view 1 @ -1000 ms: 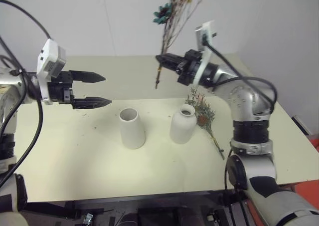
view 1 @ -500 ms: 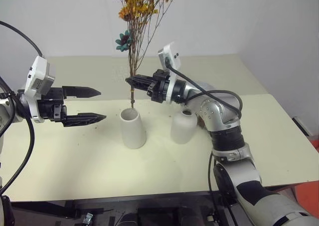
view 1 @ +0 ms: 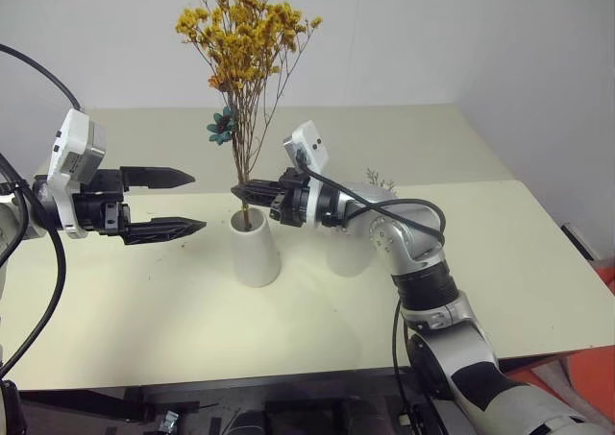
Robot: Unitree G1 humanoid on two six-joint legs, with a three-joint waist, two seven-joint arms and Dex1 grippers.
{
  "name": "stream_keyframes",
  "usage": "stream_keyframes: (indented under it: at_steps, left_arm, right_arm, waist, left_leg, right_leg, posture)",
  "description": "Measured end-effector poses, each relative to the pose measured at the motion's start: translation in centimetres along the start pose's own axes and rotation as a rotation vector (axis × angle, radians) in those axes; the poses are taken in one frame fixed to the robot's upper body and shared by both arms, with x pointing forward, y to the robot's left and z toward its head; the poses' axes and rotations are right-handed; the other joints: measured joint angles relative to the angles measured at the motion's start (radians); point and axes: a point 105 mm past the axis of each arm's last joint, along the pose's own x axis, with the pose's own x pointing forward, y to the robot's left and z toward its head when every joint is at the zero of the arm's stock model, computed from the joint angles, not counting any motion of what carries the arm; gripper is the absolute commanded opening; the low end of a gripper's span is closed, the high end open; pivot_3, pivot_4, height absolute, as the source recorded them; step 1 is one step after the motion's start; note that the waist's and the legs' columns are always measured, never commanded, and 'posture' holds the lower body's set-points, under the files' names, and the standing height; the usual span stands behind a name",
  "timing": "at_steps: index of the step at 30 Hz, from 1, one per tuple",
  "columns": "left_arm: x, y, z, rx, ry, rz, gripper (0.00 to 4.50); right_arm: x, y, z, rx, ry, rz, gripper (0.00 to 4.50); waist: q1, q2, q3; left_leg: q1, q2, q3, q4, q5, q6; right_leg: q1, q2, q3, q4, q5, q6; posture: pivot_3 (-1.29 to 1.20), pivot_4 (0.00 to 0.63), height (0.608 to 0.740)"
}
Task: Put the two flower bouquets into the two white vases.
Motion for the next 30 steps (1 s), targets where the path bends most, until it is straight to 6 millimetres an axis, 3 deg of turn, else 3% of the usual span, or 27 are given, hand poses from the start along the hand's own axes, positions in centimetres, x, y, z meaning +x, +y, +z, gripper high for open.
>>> stream_keyframes:
  at_steps: [13,19,30]
  left_arm:
    - [0.0,0.0,0.0,0.002,0.004,0.005,4.50]
    - [0.0,0.0,0.1,0.004,0.006,0.004,4.50]
    - [0.1,0.0,0.1,0.006,0.032,-0.020,4.50]
  right_arm:
    - [-0.2,0.5,-1.2,-0.109,0.033,0.006,4.47]
    - [-1.4,0.2,-1.3,-0.148,0.048,-0.008,4.47]
    - [-5.6,-0.8,-0.3,-0.243,0.131,-0.023,4.47]
  waist:
    - [-0.001,0.000,0.000]
    - [0.000,0.000,0.000]
    - [0.005,0.000,0.000]
  left_leg:
    - [0.000,0.000,0.000,0.000,0.000,0.000]
    - [0.000,0.000,0.000,0.000,0.000,0.000]
    - [0.000,0.000,0.000,0.000,0.000,0.000]
  right_leg:
    - [0.000,0.000,0.000,0.000,0.000,0.000]
    - [0.000,0.000,0.000,0.000,0.000,0.000]
    - [0.000,0.000,0.000,0.000,-0.001,0.001]
  posture:
    - [0.00,0.150,0.740]
    - [0.00,0.150,0.740]
    - [0.00,0.150,0.740]
